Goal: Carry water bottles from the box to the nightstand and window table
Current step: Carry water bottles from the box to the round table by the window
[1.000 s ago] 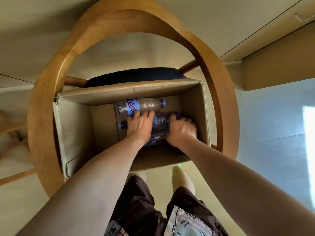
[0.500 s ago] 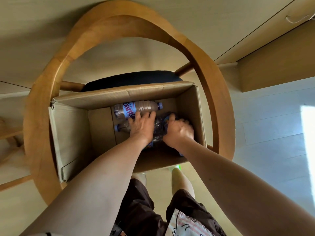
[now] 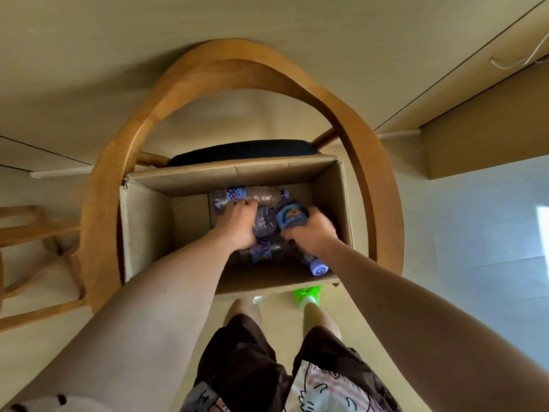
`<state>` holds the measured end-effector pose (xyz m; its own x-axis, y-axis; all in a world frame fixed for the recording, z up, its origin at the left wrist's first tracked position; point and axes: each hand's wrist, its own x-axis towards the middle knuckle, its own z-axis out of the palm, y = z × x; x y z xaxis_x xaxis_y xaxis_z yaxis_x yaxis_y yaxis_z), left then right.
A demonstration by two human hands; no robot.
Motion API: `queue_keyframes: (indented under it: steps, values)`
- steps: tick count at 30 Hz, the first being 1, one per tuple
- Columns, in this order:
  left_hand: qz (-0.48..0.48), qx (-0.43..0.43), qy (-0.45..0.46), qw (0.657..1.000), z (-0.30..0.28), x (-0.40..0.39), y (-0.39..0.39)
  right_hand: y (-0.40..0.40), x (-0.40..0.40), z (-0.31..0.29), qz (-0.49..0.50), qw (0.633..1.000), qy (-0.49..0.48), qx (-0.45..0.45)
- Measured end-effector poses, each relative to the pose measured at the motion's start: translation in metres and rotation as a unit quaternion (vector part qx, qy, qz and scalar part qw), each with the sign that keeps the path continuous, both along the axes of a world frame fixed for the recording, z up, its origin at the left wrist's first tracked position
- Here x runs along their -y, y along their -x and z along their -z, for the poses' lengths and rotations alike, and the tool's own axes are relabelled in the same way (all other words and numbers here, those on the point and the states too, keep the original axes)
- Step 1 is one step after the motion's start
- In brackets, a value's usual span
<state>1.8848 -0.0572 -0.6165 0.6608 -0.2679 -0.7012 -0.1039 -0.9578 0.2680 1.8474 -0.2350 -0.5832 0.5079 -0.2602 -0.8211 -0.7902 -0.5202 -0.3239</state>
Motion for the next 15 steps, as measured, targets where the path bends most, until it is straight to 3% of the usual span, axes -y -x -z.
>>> queue_keyframes:
  steps: [4,8,12,15]
  values:
    - [-0.053,-0.027,0.012,0.998,-0.027,-0.009,0.003,0.000,0.002,-0.017,0.135,0.985,-0.106,0.006]
    - [-0.141,-0.067,0.009,0.988,-0.070,-0.018,0.004,-0.003,0.002,-0.047,0.266,0.934,-0.239,-0.023]
    - [-0.250,-0.048,0.072,0.964,-0.124,-0.026,0.001,-0.006,0.015,-0.090,0.299,0.862,-0.404,-0.066]
    - [-0.363,-0.048,0.148,0.919,-0.171,-0.026,-0.002,-0.014,0.022,-0.126,0.278,0.814,-0.508,-0.045]
